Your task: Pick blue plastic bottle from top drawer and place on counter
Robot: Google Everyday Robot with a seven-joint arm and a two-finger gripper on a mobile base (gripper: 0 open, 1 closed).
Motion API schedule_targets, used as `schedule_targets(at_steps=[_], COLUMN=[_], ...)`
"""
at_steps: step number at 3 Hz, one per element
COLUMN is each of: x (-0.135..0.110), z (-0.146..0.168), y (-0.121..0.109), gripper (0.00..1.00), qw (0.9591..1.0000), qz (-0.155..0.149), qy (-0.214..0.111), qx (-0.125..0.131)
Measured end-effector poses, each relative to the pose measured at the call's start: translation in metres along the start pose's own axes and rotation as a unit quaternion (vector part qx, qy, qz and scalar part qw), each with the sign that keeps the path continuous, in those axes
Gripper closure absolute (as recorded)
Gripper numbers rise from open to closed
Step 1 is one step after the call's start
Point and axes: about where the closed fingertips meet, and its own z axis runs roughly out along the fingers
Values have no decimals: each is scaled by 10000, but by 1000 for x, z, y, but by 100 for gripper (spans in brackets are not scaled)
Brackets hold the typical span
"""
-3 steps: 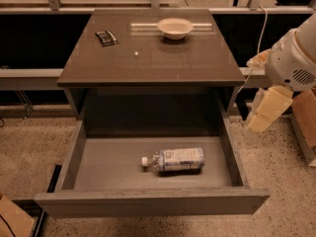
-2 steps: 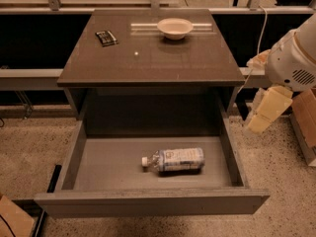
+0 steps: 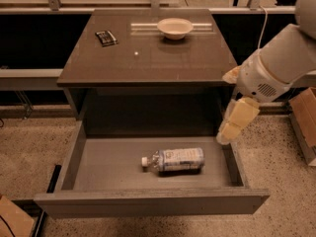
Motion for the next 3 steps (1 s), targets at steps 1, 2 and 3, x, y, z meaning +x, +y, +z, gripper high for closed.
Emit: schedule_targets(at_steps=[1,2,3], x=[-2,3,3], z=[42,90,90], y=[-5,-14,-14], gripper=[0,0,0], qw=[9996,9981,9982], qz=[118,407,406], qy=[-162,-302,-303], qx=[-215,-338,-336])
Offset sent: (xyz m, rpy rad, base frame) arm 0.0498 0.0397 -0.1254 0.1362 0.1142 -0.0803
